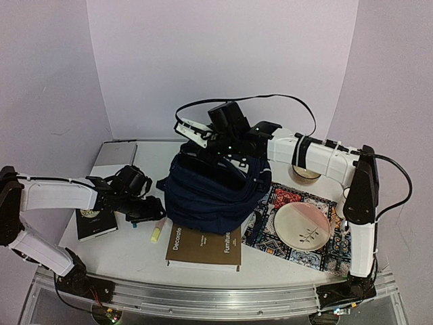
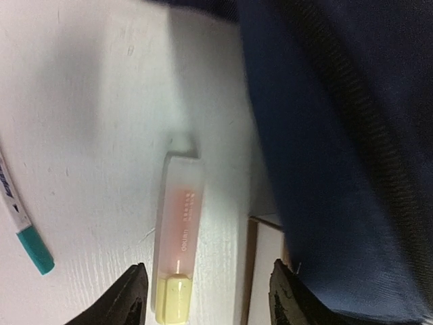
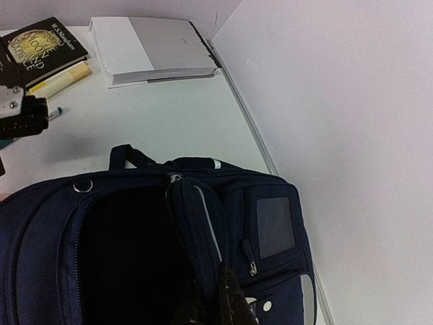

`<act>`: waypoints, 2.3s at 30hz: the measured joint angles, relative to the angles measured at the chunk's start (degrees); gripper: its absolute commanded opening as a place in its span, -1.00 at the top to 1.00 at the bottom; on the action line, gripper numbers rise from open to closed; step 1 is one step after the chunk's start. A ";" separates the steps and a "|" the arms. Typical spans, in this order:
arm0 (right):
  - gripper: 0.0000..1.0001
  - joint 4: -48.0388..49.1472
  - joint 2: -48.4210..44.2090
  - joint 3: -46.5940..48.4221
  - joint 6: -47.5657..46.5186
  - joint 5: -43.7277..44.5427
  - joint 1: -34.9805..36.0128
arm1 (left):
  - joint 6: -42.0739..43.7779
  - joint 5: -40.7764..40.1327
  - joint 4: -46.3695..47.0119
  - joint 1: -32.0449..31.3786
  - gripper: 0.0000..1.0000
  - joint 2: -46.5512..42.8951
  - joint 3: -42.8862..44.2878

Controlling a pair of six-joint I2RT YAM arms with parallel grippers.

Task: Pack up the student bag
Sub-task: Pick up the pen at the center of the board, then place the pen in the upper front pocket of the bag.

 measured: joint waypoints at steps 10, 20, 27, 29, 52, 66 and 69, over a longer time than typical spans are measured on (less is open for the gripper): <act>1.00 0.18 0.27 0.00 0.04 -0.04 0.00 | 0.02 -3.57 -0.06 -1.72 0.01 6.94 -1.19; 1.00 0.25 0.38 0.00 0.38 -0.29 0.00 | 1.56 -9.82 -1.94 -4.72 0.31 12.28 2.35; 1.00 0.25 0.38 0.00 0.73 -0.63 -0.02 | 1.68 -13.95 -6.06 -5.18 0.49 13.92 4.49; 1.00 0.25 0.38 0.00 0.78 -0.72 -0.02 | 1.75 -14.76 -6.69 -5.17 0.47 13.97 4.62; 1.00 -0.07 0.49 0.85 0.68 -1.50 -0.07 | -0.33 -15.81 -14.60 -4.63 1.00 -4.45 5.82; 1.00 -0.54 0.60 1.29 0.66 -1.49 0.40 | -11.97 -3.12 4.31 -4.08 1.00 -14.78 7.90; 1.00 -0.74 0.62 1.38 0.68 -1.44 0.56 | -15.65 -0.27 11.19 -4.07 1.00 -12.66 7.90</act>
